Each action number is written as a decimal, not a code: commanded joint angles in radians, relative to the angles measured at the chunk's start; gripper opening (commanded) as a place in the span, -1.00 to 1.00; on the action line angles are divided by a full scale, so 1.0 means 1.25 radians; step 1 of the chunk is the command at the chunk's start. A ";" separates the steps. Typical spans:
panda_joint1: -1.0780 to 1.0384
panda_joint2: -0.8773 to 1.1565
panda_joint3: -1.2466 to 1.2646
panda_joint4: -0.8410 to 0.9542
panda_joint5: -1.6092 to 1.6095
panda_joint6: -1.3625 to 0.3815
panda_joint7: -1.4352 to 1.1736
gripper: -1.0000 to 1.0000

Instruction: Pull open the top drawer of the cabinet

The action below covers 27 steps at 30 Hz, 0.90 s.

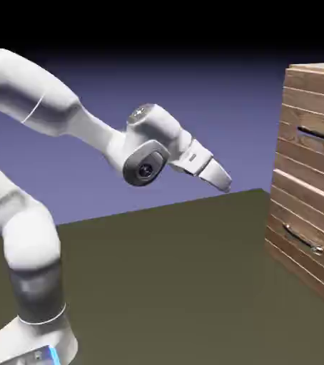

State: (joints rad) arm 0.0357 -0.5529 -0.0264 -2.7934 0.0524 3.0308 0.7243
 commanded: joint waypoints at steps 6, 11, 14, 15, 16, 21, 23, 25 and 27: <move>0.094 0.068 -0.105 0.066 0.209 -0.025 -0.067 0.00; 0.173 0.124 -0.192 0.121 0.383 -0.045 -0.122 0.00; 0.220 0.158 -0.245 0.154 0.487 -0.057 -0.155 0.00; 0.236 0.170 -0.262 0.165 0.522 -0.061 -0.167 0.00; 0.252 0.181 -0.280 0.176 0.557 -0.065 -0.178 0.00; 0.331 0.238 -0.367 0.231 0.731 -0.086 -0.233 0.00; 0.362 0.260 -0.402 0.253 0.800 -0.094 -0.255 0.00; 0.393 0.283 -0.437 0.275 0.870 -0.102 -0.278 0.00; 0.425 0.305 -0.472 0.297 0.939 -0.110 -0.300 0.00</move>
State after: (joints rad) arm 0.5669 -0.1712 -0.6169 -2.4224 1.2267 2.8927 0.3495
